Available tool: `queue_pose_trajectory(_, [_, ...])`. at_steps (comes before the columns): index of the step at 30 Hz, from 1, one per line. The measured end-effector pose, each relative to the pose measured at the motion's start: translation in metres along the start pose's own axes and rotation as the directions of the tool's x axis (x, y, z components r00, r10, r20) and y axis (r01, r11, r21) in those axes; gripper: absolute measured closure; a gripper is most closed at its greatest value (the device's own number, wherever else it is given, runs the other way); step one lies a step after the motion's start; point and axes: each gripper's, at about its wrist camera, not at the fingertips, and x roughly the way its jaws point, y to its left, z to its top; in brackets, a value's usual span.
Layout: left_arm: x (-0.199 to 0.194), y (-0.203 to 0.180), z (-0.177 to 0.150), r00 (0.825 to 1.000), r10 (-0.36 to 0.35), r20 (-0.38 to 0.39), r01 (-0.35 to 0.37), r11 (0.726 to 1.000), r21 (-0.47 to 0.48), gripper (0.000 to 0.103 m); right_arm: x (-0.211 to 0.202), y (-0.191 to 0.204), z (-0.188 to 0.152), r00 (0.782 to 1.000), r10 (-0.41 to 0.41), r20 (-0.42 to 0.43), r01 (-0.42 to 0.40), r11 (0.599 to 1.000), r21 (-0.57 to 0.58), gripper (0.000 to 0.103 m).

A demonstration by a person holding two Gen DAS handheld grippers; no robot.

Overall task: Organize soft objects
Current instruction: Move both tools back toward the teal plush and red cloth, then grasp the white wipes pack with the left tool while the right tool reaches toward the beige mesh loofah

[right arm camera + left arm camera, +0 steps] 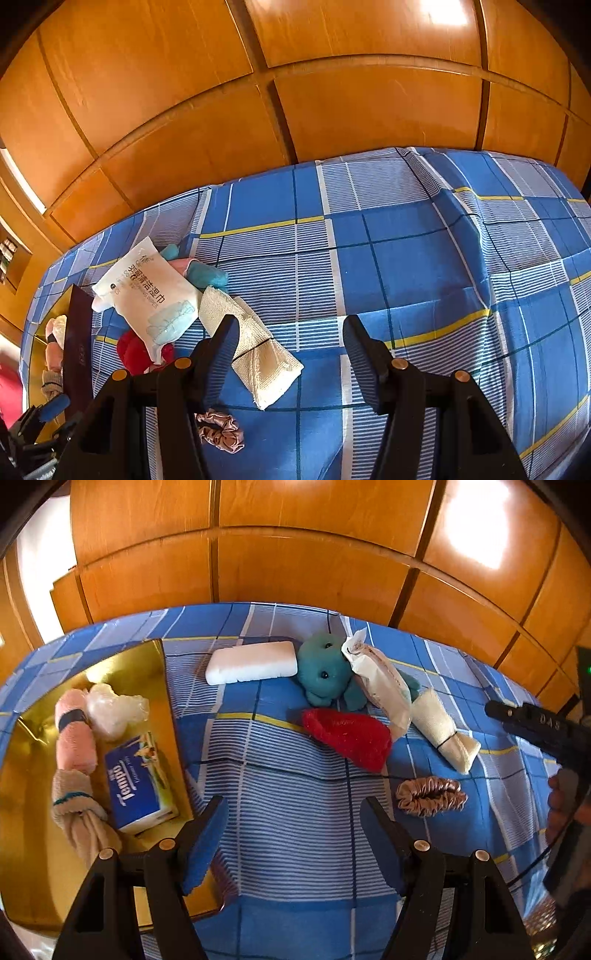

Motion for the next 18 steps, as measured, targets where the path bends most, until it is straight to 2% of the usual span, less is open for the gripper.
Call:
queue_pose_trajectory(2, [0.003,-0.002,0.004,1.0,-0.01,-0.001,0.01,1.0,-0.006,0.03,0.0,0.001,0.0,1.0,-0.002,0.0,0.002,1.0,-0.001,0.044])
queue_pose_trajectory(6, [0.01,-0.009,0.019,0.997,-0.077,0.009,0.077,0.996,-0.037,0.03,0.0,-0.001,0.0,1.0,0.002,-0.005,-0.002,1.0,0.011,0.044])
queue_pose_trajectory(8, [0.016,-0.015,0.028,0.994,-0.108,0.018,0.109,0.993,-0.048,0.038,0.0,-0.004,0.001,1.0,0.004,-0.003,-0.004,1.0,0.021,0.044])
queue_pose_trajectory(10, [0.024,-0.021,0.038,0.989,-0.147,0.025,0.148,0.987,-0.065,0.04,-0.001,-0.005,0.001,1.0,0.008,0.001,-0.008,0.999,0.031,0.044])
queue_pose_trajectory(15, [0.053,-0.034,0.061,0.978,-0.207,0.031,0.209,0.972,-0.108,0.037,-0.002,-0.008,0.002,1.0,0.021,0.001,-0.021,0.998,0.053,0.044])
queue_pose_trajectory(18, [0.067,-0.041,0.072,0.977,-0.206,0.052,0.211,0.97,-0.12,0.035,-0.001,-0.007,0.003,1.0,0.031,-0.003,-0.031,0.998,0.049,0.044])
